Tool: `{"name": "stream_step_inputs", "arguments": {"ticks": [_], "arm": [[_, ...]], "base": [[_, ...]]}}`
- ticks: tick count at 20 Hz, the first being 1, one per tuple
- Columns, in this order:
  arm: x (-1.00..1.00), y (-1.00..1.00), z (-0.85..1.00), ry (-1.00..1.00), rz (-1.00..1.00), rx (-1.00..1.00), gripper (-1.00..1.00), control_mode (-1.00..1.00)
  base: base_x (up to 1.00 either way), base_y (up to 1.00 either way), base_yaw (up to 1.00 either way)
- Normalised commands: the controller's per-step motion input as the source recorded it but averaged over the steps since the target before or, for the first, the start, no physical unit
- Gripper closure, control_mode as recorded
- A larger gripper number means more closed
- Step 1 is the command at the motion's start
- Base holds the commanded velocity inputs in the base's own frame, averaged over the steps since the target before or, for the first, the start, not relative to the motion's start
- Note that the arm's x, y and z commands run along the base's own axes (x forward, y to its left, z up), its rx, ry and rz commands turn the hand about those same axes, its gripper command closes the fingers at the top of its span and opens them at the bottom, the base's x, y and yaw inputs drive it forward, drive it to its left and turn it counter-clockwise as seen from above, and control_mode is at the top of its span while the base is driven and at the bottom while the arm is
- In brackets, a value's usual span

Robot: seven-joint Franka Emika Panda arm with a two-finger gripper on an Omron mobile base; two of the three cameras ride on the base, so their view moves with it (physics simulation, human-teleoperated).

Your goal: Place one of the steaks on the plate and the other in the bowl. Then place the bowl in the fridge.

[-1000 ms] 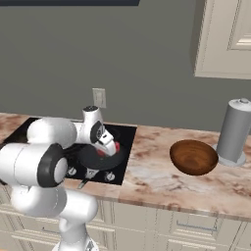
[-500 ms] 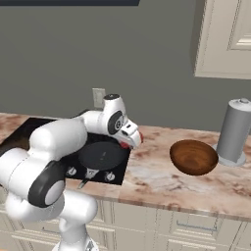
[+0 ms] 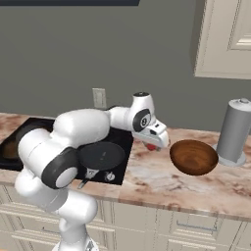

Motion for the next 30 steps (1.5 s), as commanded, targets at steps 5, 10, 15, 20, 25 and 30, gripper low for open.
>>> {"name": "stream_step_inputs", "arguments": {"ticks": [5,10,15,20,25,30], "arm": [[0.02,-1.0,0.04,0.03,-0.14,0.13,1.0,-1.0],[0.0,-0.86,0.0,0.01,-0.09,0.04,1.0,-1.0],[0.03,-0.13,-0.1,0.0,0.0,0.0,1.0,-1.0],[0.05,-0.15,-0.33,-0.06,0.02,0.03,1.0,-1.0],[0.0,-0.11,-0.3,-0.01,0.0,0.0,1.0,-1.0],[0.11,0.01,-0.25,0.04,0.0,0.0,1.0,-1.0]], "base": [[0.0,0.0,0.0],[0.0,0.0,0.0],[0.0,0.0,0.0],[0.0,0.0,0.0],[0.0,0.0,0.0],[0.0,0.0,0.0]]}}
